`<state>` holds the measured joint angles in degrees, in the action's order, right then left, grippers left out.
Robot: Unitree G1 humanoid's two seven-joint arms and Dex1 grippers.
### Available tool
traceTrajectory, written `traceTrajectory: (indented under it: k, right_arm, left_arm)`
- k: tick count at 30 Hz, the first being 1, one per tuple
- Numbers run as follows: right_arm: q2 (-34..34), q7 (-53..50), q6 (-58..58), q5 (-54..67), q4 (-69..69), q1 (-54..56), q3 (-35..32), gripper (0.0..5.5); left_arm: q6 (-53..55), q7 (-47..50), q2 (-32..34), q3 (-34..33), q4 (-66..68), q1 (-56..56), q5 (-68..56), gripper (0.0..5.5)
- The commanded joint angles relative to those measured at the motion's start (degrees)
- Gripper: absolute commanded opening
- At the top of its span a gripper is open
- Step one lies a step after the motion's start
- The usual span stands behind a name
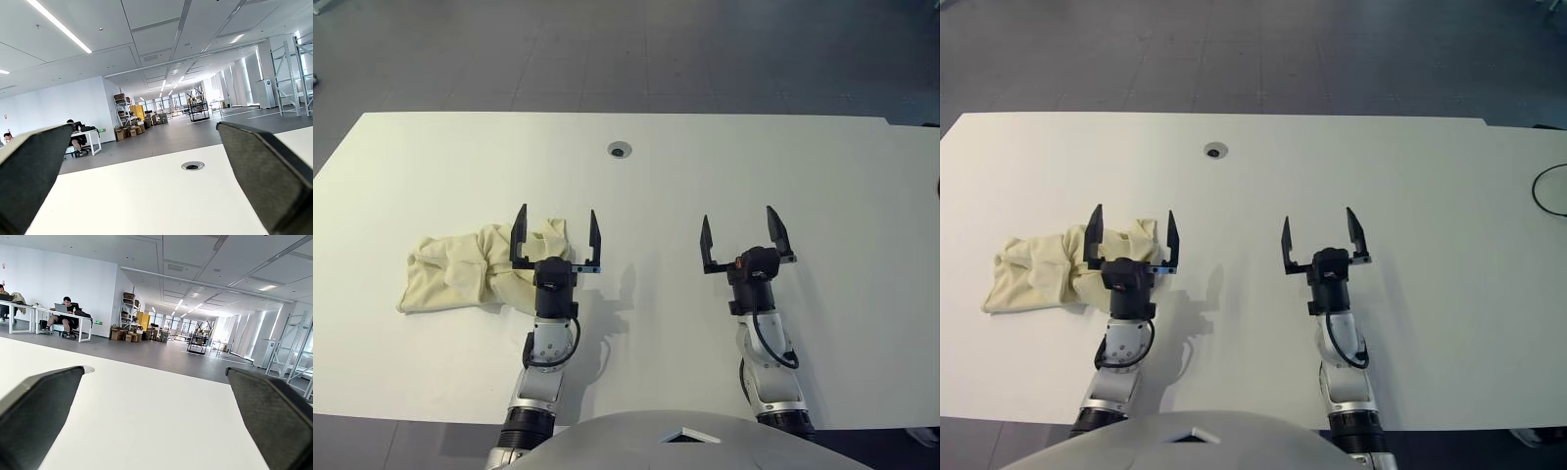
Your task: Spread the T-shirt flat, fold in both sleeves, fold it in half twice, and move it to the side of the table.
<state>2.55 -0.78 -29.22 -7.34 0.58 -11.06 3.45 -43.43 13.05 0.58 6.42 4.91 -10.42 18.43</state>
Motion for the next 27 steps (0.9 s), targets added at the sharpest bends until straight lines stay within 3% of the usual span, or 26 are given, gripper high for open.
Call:
traceTrajectory:
  k: [1,27]
  right_arm:
    - [-0.2,-0.52,-0.3,-0.17,0.01,-0.95,-0.09,5.39]
    - [-0.48,-1.21,-1.01,-0.68,1.45,-1.48,0.11,5.39]
  left_arm:
    - [-0.19,-0.1,-0.41,0.78,0.74,0.48,0.34,5.4]
    - [1.08,-0.31,-2.58,2.55,7.34,6.36,-1.04,5.4]
